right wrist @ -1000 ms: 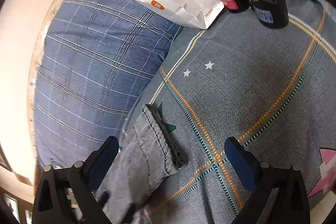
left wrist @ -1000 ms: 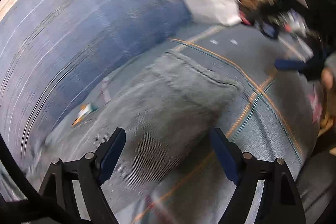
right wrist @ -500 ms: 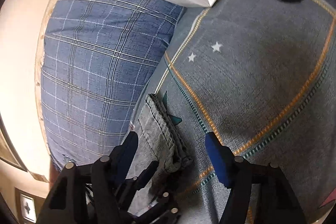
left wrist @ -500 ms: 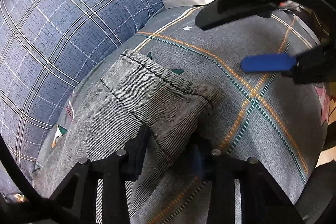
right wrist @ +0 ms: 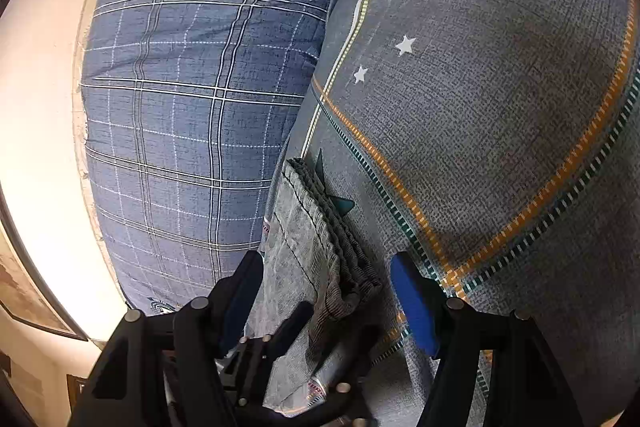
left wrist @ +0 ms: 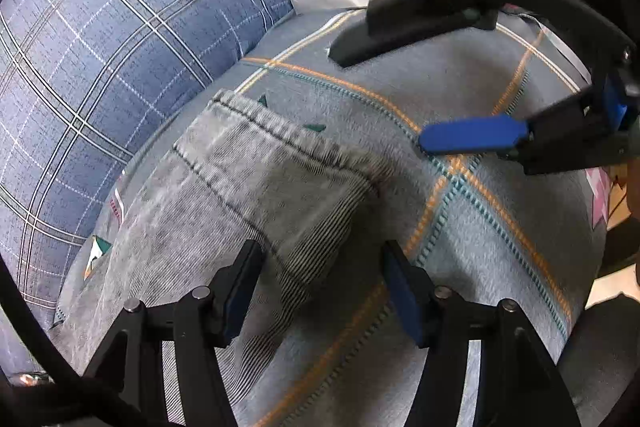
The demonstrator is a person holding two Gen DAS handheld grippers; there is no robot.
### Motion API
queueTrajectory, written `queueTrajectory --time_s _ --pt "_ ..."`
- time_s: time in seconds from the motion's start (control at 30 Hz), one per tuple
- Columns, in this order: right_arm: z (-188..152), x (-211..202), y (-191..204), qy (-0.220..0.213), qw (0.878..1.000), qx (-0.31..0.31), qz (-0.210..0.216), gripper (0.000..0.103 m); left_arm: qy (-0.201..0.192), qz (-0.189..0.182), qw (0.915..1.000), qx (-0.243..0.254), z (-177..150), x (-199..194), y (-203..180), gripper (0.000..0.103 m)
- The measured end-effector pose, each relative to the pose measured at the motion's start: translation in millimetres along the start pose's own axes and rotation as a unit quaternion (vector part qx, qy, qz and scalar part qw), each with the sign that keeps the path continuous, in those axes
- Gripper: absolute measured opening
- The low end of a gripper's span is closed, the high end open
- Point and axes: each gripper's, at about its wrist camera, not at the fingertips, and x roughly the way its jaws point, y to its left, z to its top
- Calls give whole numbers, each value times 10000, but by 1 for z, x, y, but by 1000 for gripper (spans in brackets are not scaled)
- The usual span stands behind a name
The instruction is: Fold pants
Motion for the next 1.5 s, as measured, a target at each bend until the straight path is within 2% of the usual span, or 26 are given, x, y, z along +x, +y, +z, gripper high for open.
queueTrajectory --time_s 0.03,0.07,0.1,0.17,0.27,0.33,0.4,0.53,0.57,0.6,0.63,0.67,0.77,0.83,1.0,1.07,1.13,1.2,1.27,1.37,1.43,1.5 --pt "0 0 -1 -12 10000 -2 -43 69 10 -20 10000 -3 2 2 -1 44" --pt "1 2 -2 -9 9999 -1 -100 69 -9 87 10000 12 5 3 -1 38" --pt "1 4 -3 28 9999 20 -128 69 -30 220 9998 25 8 5 1 22" --pt "1 8 -2 131 9999 22 -58 69 -39 79 9997 -232 12 3 12 16" --pt "4 13 12 224 9994 -222 108 69 -426 -303 9936 -1003 9 -19 39 14" --pt "11 24 26 405 9976 -517 202 69 -572 -404 9881 -1370 8 -29 53 14" --pt "17 37 27 563 9970 -527 58 69 -649 -358 9868 -1439 7 -34 56 14" --pt "21 67 9 1082 9939 -53 211 68 -595 -469 9873 -1397 6 -30 49 13" --pt "19 68 13 1081 9938 -133 220 68 -588 -472 9874 -1389 6 -29 47 13" --pt "18 69 17 1071 9937 -249 219 65 -583 -497 9870 -1410 5 -28 46 13" --pt "16 69 23 1017 9938 -407 177 48 -594 -534 9861 -1459 4 -30 47 13" --pt "13 69 28 969 9937 -546 117 39 -531 -595 9861 -1459 1 -33 48 13" --pt "5 67 44 919 9915 -918 50 24 -778 -627 9809 -1666 -8 -48 57 13" --pt "-1 62 59 834 9884 -1244 265 20 -982 -676 9737 -1941 -15 -59 71 13" --pt "-31 62 102 797 9711 -2105 796 18 -1345 -741 9476 -2803 -48 -92 113 12" --pt "-49 71 120 915 9625 -2377 934 17 -1407 -708 9357 -3156 -69 -102 133 12" --pt "-70 83 135 1026 9552 -2583 1013 16 -1445 -731 9198 -3574 -96 -110 154 12" --pt "-97 100 149 1176 9455 -2843 1066 16 -1454 -694 9097 -3826 -121 -116 168 12" --pt "-121 114 157 1347 9363 -3054 1090 16 -1423 -710 8984 -4095 -150 -117 186 12" --pt "-156 145 165 1615 9231 -3347 995 15 -1217 -967 8808 -4473 -186 -111 206 12" --pt "-169 164 164 1747 9195 -3411 874 15 -1028 -1222 8668 -4725 -203 -96 218 12" --pt "-176 182 154 1927 9196 -3320 833 16 -754 -1283 8501 -5051 -219 -82 228 12"
